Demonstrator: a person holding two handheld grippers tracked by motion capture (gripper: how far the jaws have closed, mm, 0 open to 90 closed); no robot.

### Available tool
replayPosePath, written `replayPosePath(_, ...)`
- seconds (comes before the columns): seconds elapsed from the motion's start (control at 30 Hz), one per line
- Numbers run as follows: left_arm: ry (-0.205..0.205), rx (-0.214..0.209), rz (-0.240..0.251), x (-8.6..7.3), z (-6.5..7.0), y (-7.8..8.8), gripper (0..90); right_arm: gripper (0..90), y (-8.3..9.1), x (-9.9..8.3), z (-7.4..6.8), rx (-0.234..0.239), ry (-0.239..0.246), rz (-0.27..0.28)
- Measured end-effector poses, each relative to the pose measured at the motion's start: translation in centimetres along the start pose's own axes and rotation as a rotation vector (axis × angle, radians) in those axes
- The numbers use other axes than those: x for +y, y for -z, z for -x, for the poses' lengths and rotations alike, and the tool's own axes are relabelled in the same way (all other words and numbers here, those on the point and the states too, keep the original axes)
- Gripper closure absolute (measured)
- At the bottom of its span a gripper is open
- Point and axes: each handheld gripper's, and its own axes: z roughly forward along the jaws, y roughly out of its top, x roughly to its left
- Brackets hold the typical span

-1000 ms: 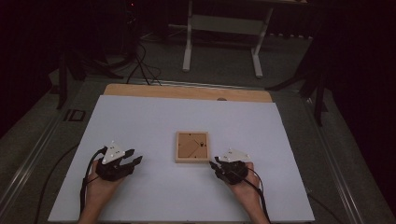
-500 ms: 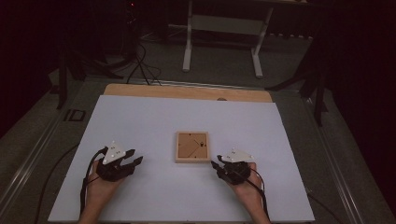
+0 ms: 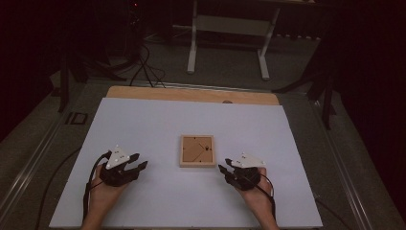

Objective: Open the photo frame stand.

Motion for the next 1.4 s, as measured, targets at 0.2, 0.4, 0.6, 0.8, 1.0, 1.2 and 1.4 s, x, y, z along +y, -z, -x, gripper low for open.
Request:
replayPosePath(0.2, 0.016, -0.020, 0.019, 0.4, 0.1, 0.2, 55.1, 62.2, 0.6, -0.2, 0.3, 0.003, -0.003, 0.014)
replayPosePath(0.4, 0.013, -0.025, 0.030, 0.8, 0.3, 0.5, 55.1, 62.3, 0.6, -0.6, 0.3, -0.001, -0.012, 0.033)
replayPosePath(0.6, 0.009, -0.024, 0.033, 1.2, 0.9, 0.4, 55.1, 62.3, 0.2, -0.7, 0.2, -0.003, -0.015, 0.041)
replayPosePath(0.8, -0.018, -0.032, 0.036, 2.0, 1.8, 0.1, 54.8, 62.2, 0.0, -0.8, 0.3, -0.002, -0.022, 0.039)
replayPosePath(1.0, -0.035, -0.041, 0.036, 2.6, 2.4, -0.4, 54.8, 62.5, 0.0, -0.9, 0.3, -0.005, -0.025, 0.043)
replayPosePath(1.2, -0.045, -0.057, 0.045, 3.3, 3.0, -0.8, 55.2, 65.8, 0.0, -0.9, 0.3, -0.004, -0.020, 0.048)
replayPosePath(1.4, -0.058, -0.072, 0.042, 3.9, 3.5, -1.6, 56.0, 70.9, -0.1, -0.9, 0.2, 0.000, -0.015, 0.050)
